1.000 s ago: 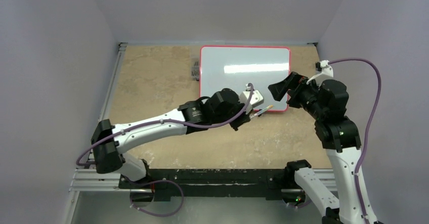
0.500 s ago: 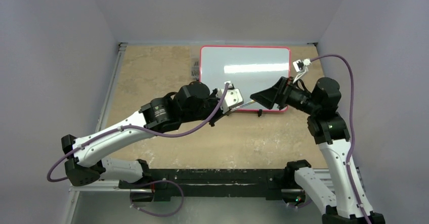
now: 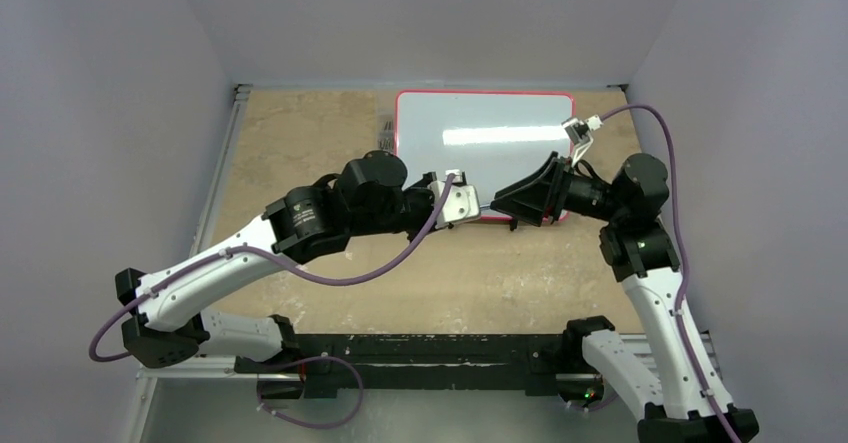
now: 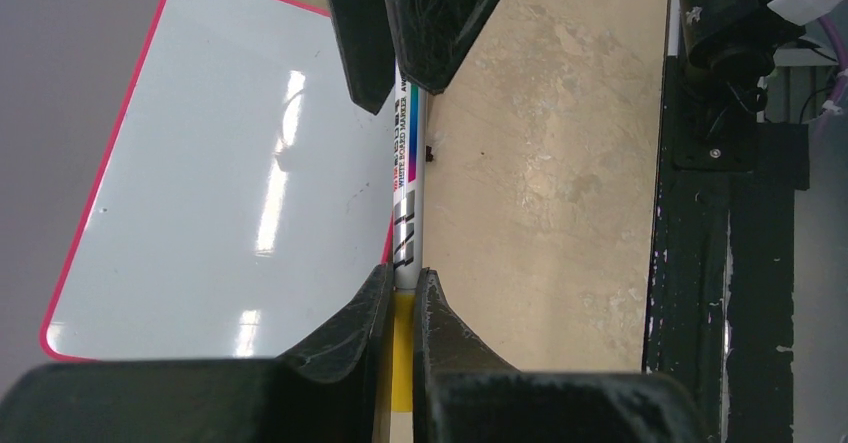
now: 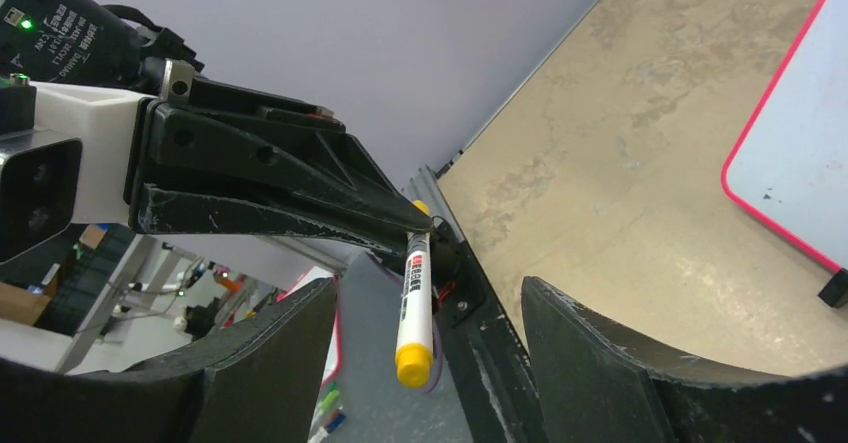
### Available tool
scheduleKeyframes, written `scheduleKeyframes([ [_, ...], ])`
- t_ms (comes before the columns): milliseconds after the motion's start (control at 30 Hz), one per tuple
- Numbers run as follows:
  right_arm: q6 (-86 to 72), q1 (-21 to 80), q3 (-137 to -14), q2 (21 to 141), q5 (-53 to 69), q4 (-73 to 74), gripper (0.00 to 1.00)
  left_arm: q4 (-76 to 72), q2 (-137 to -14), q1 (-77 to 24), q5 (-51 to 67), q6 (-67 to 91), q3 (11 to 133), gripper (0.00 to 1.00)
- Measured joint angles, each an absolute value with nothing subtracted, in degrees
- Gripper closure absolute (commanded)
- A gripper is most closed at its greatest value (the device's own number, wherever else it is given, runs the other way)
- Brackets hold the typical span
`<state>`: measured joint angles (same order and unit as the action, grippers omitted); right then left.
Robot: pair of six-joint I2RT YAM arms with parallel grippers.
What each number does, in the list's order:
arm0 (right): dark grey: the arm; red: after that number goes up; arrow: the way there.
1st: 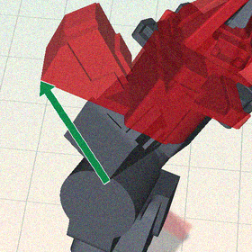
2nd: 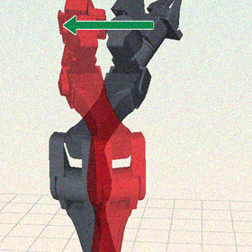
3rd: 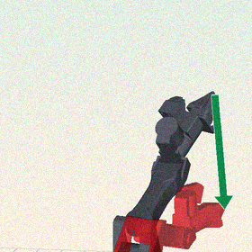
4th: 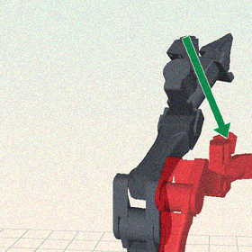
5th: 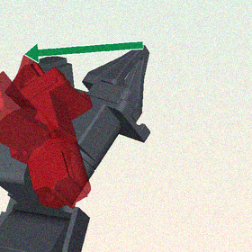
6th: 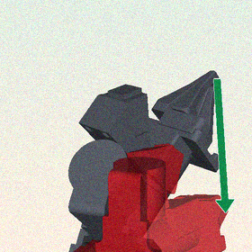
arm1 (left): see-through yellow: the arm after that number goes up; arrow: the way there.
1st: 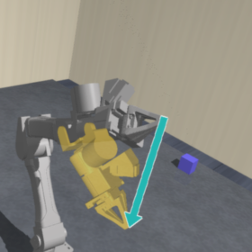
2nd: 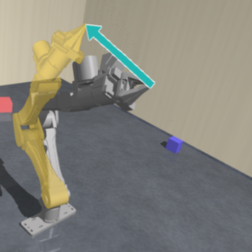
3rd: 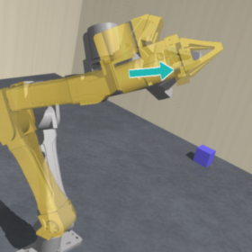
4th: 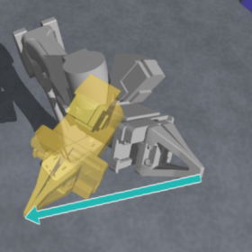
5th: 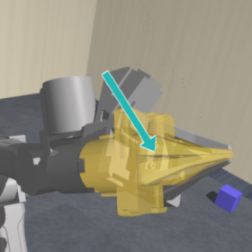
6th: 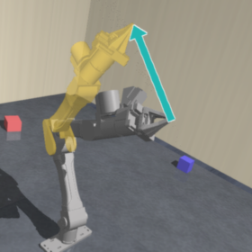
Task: Write a sentence on the whiteboard
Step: Pass from the left arm to the right
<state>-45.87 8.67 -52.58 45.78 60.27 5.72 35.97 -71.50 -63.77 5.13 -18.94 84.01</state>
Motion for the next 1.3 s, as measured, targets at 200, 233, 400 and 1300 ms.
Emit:
scheduleKeyframes([
  [200, -46.1, 11.5, -52.4, 47.1, 61.1, 4.7, 0.39, 36.6, -74.4, -63.7, 5.7, -21.3, 87.9, 1.0],
  [233, -46.1, 12.2, -52.4, 47.3, 61.0, 4.7, 0.4, 36.7, -75.0, -63.7, 5.9, -21.7, 88.5, 1.0],
  [400, -46.0, 14.6, -52.4, 48.3, 60.6, 4.6, 0.46, 37.5, -76.9, -63.7, 6.7, -23.2, 90.3, 1.0],
  [1300, -42.5, 16.2, -52.1, 51.0, 59.6, 6.1, 0.65, 39.4, -78.7, -63.3, 7.9, -26.6, 90.6, 1.0],
])
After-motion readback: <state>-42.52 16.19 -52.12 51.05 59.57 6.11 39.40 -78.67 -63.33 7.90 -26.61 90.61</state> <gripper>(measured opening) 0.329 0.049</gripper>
